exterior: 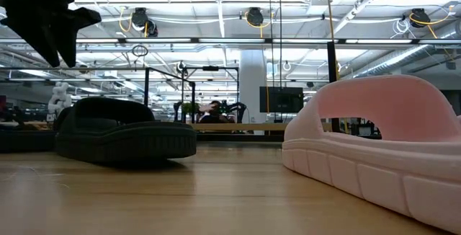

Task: Pick and place slides into the shelf
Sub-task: Put the top black slides on the shelf

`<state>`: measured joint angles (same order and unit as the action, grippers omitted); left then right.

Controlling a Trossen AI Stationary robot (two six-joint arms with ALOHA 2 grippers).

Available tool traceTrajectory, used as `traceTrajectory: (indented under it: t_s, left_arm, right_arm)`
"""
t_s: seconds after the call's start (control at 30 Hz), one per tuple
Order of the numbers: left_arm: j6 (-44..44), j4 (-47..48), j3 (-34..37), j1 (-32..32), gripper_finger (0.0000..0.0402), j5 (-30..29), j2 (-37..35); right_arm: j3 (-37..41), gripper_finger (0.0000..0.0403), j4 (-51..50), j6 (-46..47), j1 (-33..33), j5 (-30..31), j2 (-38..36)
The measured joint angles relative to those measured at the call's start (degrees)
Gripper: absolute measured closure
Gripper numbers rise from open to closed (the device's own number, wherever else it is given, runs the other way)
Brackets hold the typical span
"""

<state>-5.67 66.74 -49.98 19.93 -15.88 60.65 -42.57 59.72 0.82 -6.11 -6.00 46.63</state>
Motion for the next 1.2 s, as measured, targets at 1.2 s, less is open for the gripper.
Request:
traceTrajectory:
  t_s: [1.2]
  left_arm:
    - [0.9, -4.0, 4.0, 7.4, 0.0277, -9.7, 9.9]
  right_arm:
    - [0.0, 0.0273, 0.0, 1.9, 0.0, -0.1, 0.0]
